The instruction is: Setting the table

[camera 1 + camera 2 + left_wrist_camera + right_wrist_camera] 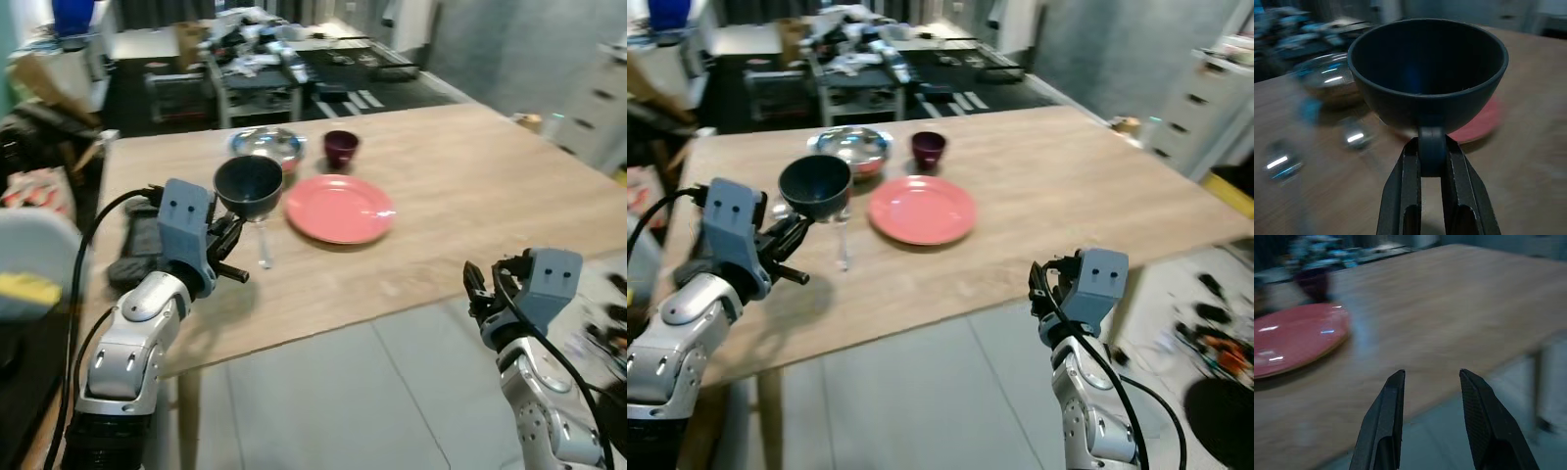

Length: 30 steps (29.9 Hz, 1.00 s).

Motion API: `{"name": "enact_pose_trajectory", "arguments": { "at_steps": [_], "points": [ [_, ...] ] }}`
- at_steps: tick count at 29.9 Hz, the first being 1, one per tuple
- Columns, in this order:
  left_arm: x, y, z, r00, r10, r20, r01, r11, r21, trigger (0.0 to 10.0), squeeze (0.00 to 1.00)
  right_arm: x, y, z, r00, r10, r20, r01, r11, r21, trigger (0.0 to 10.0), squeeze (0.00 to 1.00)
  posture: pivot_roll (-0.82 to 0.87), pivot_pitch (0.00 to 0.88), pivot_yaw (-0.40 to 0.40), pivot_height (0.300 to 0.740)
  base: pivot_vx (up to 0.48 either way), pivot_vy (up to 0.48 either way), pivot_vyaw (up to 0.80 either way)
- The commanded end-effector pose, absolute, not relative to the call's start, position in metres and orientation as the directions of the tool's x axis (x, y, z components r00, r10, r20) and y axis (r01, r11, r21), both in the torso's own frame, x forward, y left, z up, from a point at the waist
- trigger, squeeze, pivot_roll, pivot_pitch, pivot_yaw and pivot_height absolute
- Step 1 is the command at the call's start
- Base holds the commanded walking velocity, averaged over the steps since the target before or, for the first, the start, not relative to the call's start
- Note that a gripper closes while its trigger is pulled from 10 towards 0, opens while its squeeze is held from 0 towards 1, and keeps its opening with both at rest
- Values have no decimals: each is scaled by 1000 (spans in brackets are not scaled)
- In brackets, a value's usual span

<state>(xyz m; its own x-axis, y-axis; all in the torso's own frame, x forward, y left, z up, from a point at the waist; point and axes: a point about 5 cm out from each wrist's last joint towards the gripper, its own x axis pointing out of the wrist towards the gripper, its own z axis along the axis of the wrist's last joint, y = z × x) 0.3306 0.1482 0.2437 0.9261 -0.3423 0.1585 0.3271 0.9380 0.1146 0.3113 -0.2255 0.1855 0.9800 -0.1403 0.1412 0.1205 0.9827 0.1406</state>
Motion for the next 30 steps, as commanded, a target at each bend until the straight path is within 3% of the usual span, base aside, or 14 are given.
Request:
{"name": "enact_pose_trajectory", "arguments": {
  "at_steps": [1,30],
  "points": [
    [331,149,242,928,-340,150,324,938,123,10000,0,310,-228,178,982,-150,112,134,982,136,10000,0,38,88,19,740,0,0,-800],
    [332,145,242,925,-349,153,330,934,135,10000,0,310,-228,177,982,-153,112,139,982,128,10000,0,39,90,26,740,0,0,-800]
  ]
}}
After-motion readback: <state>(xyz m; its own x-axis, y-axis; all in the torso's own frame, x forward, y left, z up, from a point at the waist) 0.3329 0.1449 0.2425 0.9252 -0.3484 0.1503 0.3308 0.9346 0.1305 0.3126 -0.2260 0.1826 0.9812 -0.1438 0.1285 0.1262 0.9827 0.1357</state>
